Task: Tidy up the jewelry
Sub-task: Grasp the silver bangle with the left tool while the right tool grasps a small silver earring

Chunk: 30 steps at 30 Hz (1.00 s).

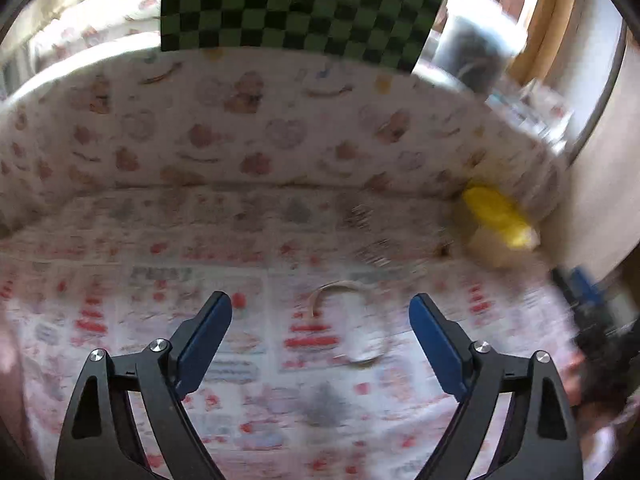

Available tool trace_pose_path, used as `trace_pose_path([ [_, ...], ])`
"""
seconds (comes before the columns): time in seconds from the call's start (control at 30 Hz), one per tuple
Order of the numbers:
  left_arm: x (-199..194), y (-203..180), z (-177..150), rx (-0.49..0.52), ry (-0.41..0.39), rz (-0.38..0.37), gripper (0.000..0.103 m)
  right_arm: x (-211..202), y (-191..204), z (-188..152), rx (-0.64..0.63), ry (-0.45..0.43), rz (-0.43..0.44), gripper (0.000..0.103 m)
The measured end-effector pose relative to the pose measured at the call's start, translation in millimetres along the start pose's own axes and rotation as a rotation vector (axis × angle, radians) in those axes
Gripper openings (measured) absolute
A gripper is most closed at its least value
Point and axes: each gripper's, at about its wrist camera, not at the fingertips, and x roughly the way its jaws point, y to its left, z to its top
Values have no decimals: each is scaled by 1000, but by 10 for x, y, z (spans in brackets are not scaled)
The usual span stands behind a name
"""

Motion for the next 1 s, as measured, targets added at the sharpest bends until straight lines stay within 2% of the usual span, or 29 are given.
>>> trace_pose_path([
  [0.07, 30, -60, 78, 9, 55, -21, 89, 2, 10, 0, -12, 1, -7, 103],
  [0.13, 91, -162, 108, 46, 91, 14, 89, 22, 25, 6, -30, 15, -25, 103],
  [0.3, 387, -345, 41, 96, 175, 134, 80, 17, 5, 1, -40, 26, -43, 103],
  [0.37, 488, -416, -6, 128, 165, 236, 79, 25, -7, 7, -39, 28, -54, 103],
  [0.4, 516, -435, -27, 143, 161, 260, 79, 30, -24, 9, -34, 31, -58, 103],
  [0.5, 544, -476, -65, 147, 171, 222, 78, 56, -78, 11, -11, 45, -56, 103],
  [0.6, 546, -508, -95, 171, 164, 262, 78, 74, -99, 12, -3, 58, -56, 103],
  [0.7, 757, -545, -170, 165, 209, 232, 74, 70, -86, 10, -11, 58, -61, 103],
  [0.83, 777, -516, -211, 155, 185, 224, 64, 66, -69, 7, -21, 54, -67, 103],
  [1.0, 711, -515, -298, 130, 140, 208, 63, 84, -79, 6, -23, 67, -67, 103],
])
